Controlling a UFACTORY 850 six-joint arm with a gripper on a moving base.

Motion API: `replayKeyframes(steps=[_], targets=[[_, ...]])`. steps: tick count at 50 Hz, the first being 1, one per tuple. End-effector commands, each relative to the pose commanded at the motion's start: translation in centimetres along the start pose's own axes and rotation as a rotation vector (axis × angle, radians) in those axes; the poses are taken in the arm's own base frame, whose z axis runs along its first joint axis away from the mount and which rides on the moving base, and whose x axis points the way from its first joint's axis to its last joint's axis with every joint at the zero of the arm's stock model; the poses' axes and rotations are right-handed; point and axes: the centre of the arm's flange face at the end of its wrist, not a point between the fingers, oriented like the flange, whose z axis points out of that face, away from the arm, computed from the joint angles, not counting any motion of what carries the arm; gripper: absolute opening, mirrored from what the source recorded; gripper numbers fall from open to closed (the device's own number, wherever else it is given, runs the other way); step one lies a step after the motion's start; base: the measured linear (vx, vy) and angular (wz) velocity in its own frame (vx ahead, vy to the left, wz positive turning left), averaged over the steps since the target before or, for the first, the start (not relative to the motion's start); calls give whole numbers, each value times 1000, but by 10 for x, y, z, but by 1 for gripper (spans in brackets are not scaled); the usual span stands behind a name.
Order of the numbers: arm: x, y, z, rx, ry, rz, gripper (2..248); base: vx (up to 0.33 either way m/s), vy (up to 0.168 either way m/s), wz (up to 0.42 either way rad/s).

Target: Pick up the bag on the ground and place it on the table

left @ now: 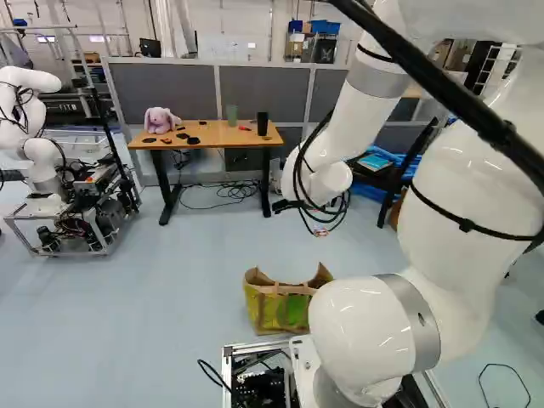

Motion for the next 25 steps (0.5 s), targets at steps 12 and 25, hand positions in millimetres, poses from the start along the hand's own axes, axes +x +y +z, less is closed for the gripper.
replayKeyframes(steps=[12, 25], targets=[[7, 6, 16, -8, -130, 14, 247, 0, 0, 0], [10, 20, 42, -23, -293, 46, 247, 0, 0, 0]])
